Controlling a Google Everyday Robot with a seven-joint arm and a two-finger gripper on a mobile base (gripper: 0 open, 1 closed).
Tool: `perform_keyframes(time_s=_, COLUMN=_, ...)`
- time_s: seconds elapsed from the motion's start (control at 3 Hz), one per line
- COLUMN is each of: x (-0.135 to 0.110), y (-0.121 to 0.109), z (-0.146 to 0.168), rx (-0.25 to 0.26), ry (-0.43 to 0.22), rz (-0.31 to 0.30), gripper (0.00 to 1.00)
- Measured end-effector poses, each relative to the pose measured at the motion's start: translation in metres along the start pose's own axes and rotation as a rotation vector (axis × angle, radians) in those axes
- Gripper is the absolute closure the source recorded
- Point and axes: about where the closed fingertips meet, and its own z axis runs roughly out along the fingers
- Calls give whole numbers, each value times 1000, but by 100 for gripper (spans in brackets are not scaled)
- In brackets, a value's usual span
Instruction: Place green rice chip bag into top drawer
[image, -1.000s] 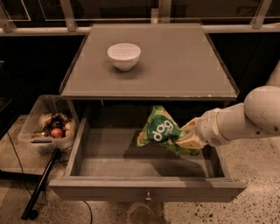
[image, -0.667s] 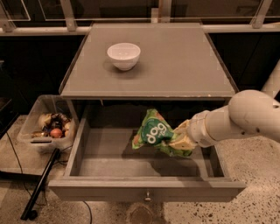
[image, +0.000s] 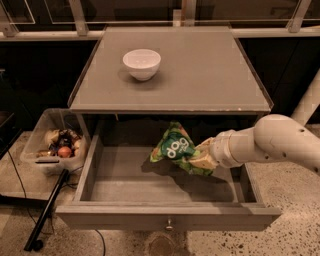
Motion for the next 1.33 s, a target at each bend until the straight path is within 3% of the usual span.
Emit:
perform_keyframes(time_s=0.33, x=3, y=2, z=16, rx=1, ry=-19, rz=12, gripper=100)
perform_keyframes(time_s=0.67, x=4, y=9, z=30, rx=-15, ry=-16, rz=-17, gripper=100)
perform_keyframes(time_s=1.33, x=17, y=22, z=51, rx=-39, ry=33, rz=-56, gripper=100)
